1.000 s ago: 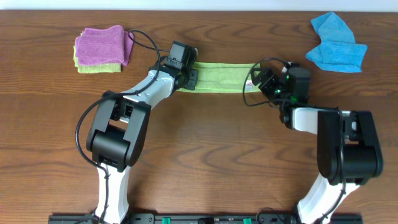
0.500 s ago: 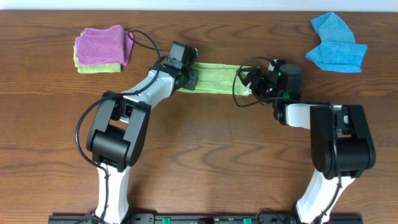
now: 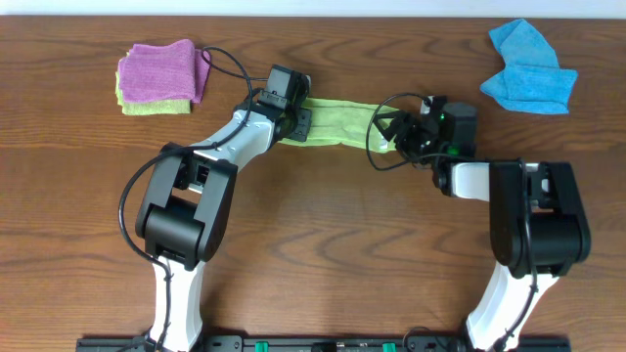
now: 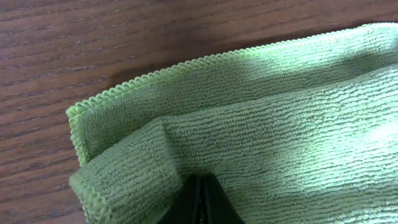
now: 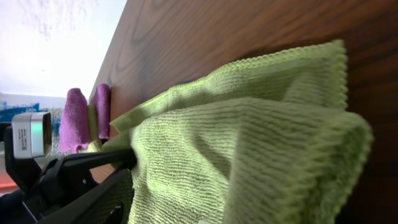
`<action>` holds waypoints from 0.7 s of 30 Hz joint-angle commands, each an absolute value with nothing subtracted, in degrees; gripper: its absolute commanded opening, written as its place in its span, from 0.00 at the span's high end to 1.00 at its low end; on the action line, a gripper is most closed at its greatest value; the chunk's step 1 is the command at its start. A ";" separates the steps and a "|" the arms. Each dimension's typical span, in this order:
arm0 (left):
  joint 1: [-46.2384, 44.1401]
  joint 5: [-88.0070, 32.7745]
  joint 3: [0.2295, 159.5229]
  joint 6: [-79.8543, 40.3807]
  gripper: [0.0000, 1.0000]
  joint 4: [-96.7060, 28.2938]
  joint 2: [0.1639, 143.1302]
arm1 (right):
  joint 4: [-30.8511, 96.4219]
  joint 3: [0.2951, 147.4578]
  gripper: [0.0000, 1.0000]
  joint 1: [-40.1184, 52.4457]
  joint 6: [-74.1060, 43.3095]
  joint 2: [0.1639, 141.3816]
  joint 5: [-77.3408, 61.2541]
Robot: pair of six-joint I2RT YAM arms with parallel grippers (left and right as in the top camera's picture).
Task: Fold the cloth
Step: 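Lift the strip's right end and carry it left toward the left gripper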
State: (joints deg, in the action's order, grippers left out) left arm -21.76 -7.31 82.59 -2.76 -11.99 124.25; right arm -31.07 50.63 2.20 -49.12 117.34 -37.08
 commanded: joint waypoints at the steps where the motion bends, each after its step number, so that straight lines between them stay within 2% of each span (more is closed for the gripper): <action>1: -21.41 -7.51 82.56 -2.76 0.94 -13.04 125.36 | -30.26 51.64 0.36 0.32 -46.81 118.91 -38.50; 8: -21.41 -7.51 82.56 -2.76 0.94 -13.02 125.36 | -30.13 52.86 0.37 -0.93 -46.15 118.91 -40.62; 10: -21.41 -7.49 82.56 -2.74 0.94 -13.02 125.36 | -30.15 53.12 0.40 -0.91 -46.17 118.85 -40.86; 15: -21.39 -7.49 82.56 -2.74 0.94 -12.99 125.36 | -30.04 54.22 0.59 -0.95 -45.52 118.83 -42.92; 21: -21.39 -7.49 82.56 -2.74 0.94 -13.02 125.36 | -28.51 55.53 0.95 -0.95 -44.84 118.80 -44.23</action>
State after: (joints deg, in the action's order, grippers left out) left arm -21.76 -7.31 82.59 -2.76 -11.99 124.25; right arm -28.86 54.28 -0.69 -45.76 118.13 -42.24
